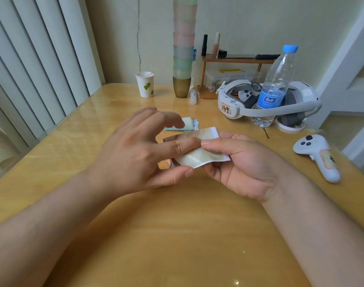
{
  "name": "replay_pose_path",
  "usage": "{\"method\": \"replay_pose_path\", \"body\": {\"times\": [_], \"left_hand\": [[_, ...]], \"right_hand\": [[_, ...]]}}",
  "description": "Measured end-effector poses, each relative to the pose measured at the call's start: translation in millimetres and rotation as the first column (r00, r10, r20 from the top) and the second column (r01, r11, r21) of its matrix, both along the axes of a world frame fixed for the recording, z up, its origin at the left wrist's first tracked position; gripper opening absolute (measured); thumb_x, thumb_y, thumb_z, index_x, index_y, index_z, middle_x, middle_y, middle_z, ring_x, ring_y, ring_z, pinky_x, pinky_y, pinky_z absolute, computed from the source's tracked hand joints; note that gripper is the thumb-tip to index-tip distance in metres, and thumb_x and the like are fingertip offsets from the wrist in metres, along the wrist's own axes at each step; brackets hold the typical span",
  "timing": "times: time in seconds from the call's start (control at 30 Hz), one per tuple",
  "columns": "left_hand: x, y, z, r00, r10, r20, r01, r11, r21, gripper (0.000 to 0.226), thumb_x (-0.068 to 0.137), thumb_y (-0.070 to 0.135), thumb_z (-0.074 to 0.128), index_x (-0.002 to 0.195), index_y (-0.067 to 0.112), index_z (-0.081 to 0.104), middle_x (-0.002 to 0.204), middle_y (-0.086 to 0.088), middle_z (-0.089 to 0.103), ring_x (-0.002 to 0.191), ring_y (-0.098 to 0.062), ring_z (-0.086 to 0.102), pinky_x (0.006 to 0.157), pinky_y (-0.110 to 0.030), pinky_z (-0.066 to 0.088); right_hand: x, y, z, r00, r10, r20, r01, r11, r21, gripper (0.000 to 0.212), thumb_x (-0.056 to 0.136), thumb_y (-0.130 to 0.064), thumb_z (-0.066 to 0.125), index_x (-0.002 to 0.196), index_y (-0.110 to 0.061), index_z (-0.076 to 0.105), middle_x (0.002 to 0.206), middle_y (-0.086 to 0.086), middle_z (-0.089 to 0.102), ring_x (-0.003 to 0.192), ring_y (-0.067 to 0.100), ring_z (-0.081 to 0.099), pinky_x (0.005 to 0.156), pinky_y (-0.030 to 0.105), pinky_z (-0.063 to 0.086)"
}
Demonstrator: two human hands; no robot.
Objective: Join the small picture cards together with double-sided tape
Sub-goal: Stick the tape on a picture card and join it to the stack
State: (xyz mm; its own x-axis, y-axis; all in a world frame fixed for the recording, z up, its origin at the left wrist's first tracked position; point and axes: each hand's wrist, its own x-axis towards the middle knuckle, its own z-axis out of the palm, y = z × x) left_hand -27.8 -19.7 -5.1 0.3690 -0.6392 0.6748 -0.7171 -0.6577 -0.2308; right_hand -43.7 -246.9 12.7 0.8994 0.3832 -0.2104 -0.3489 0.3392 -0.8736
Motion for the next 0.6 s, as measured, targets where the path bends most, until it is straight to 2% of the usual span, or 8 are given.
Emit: {"method": "replay_pose_path", "body": {"times": [0.1, 0.23, 0.33, 0.43, 0.53, 0.6], "left_hand": [[-2, -4, 0, 0.999, 0.009, 0.034, -0.01, 1.0, 0.023, 0.047, 0.098, 0.06, 0.061, 0.128, 0.028, 0.075, 0.122, -0.019, 0.067, 0.102, -0.04, 0.066, 0.107, -0.058, 0.045], [-1, -5, -2, 1.0, -0.003, 0.0, 0.003, 1.0, 0.014, 0.051, 0.099, 0.063, 0.056, 0.137, 0.031, 0.069, 0.126, -0.019, 0.066, 0.106, -0.039, 0.064, 0.107, -0.054, 0.045], [-2, -3, -4, 0.997, 0.01, -0.079, -0.012, 0.999, -0.03, 0.053, 0.101, 0.063, 0.053, 0.145, 0.034, 0.06, 0.13, -0.018, 0.062, 0.109, -0.038, 0.06, 0.1, -0.051, 0.047], [-9, -6, -10, 0.976, 0.039, -0.216, -0.058, 0.995, -0.085, 0.058, 0.101, 0.065, 0.045, 0.152, 0.037, 0.051, 0.139, -0.015, 0.055, 0.119, -0.034, 0.053, 0.104, -0.045, 0.045], [-15, -9, -15, 0.932, 0.052, -0.358, -0.092, 0.991, -0.096, 0.065, 0.101, 0.068, 0.038, 0.16, 0.041, 0.036, 0.15, -0.008, 0.043, 0.129, -0.03, 0.042, 0.11, -0.037, 0.038], [-16, -9, -16, 0.922, 0.053, -0.383, -0.087, 0.993, -0.074, 0.069, 0.101, 0.069, 0.033, 0.163, 0.039, 0.029, 0.155, -0.006, 0.038, 0.132, -0.031, 0.037, 0.115, -0.036, 0.031]], "right_hand": [[2, -2, 0, 1.0, -0.021, -0.012, 0.02, 0.999, -0.048, 0.049, 0.072, -0.007, 0.07, 0.12, 0.002, 0.069, 0.098, 0.015, 0.071, 0.077, 0.018, 0.07, 0.056, 0.023, 0.054], [4, -7, 2, 0.999, -0.047, -0.016, 0.046, 0.998, -0.043, 0.033, 0.081, -0.003, 0.064, 0.113, 0.003, 0.071, 0.104, 0.018, 0.071, 0.081, 0.02, 0.07, 0.059, 0.023, 0.056], [3, -8, 5, 0.999, -0.032, 0.037, 0.032, 0.999, 0.003, 0.044, 0.078, -0.005, 0.064, 0.12, 0.006, 0.068, 0.118, 0.022, 0.073, 0.094, 0.025, 0.073, 0.07, 0.025, 0.06], [2, -7, 6, 0.996, -0.045, 0.074, 0.043, 0.999, 0.033, 0.05, 0.08, -0.005, 0.064, 0.128, 0.008, 0.063, 0.125, 0.027, 0.07, 0.109, 0.031, 0.07, 0.077, 0.027, 0.062], [2, -7, 8, 0.993, -0.072, 0.096, 0.067, 0.997, 0.048, 0.054, 0.079, -0.006, 0.066, 0.131, 0.007, 0.062, 0.126, 0.026, 0.069, 0.108, 0.03, 0.07, 0.081, 0.03, 0.062], [1, -6, 9, 0.991, -0.075, 0.107, 0.07, 0.996, 0.056, 0.053, 0.079, -0.007, 0.066, 0.131, 0.006, 0.062, 0.123, 0.024, 0.071, 0.105, 0.028, 0.07, 0.084, 0.031, 0.061]]}}
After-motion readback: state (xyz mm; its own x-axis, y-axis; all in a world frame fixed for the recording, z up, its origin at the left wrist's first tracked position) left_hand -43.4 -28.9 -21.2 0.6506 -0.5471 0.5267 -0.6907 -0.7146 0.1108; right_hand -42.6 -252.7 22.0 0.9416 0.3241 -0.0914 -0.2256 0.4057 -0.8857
